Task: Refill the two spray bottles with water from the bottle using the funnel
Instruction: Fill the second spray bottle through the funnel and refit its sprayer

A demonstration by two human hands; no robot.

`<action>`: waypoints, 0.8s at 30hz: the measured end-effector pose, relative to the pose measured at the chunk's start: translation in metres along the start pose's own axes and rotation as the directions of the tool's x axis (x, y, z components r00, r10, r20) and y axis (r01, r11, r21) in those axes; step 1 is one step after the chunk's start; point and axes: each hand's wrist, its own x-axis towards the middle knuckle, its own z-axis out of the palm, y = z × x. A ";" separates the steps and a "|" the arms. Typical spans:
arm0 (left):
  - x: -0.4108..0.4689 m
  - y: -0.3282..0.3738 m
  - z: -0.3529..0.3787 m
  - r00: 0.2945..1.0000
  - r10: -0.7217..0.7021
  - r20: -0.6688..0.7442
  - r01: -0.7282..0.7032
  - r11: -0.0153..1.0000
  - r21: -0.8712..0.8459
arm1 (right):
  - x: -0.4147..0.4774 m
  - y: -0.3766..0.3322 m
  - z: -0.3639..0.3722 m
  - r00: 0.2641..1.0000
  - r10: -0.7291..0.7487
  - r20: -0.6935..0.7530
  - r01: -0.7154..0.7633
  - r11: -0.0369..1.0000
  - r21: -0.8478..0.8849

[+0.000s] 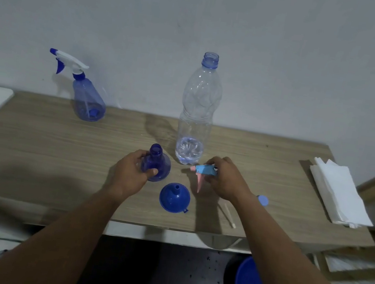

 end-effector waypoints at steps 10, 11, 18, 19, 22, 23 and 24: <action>0.002 -0.012 0.004 1.000 0.002 0.029 -0.003 1.000 0.014 | -0.023 -0.101 -0.074 0.920 -0.201 -0.336 0.325 0.870 0.370; 0.003 -0.013 0.004 0.999 -0.001 0.034 0.001 1.000 -0.012 | -0.021 -0.112 -0.077 0.905 -0.217 -0.366 0.364 0.839 0.403; -0.010 0.012 -0.004 0.999 0.007 0.033 -0.004 0.996 -0.092 | -0.001 -0.163 -0.065 0.839 -0.265 -0.475 0.509 0.691 0.514; -0.009 0.010 -0.004 0.999 0.006 0.033 -0.003 0.996 -0.087 | 0.002 -0.165 -0.060 0.837 -0.269 -0.477 0.513 0.690 0.511; -0.005 0.002 -0.005 0.999 -0.017 0.042 0.020 0.998 -0.061 | 0.010 -0.166 -0.046 0.843 -0.272 -0.464 0.507 0.688 0.519; -0.003 -0.001 -0.004 0.999 -0.022 0.047 0.026 0.998 -0.066 | 0.011 -0.165 -0.042 0.846 -0.271 -0.459 0.503 0.690 0.520; -0.003 0.000 -0.004 0.999 -0.017 0.051 0.021 0.997 -0.070 | 0.013 -0.164 -0.038 0.848 -0.269 -0.456 0.498 0.697 0.516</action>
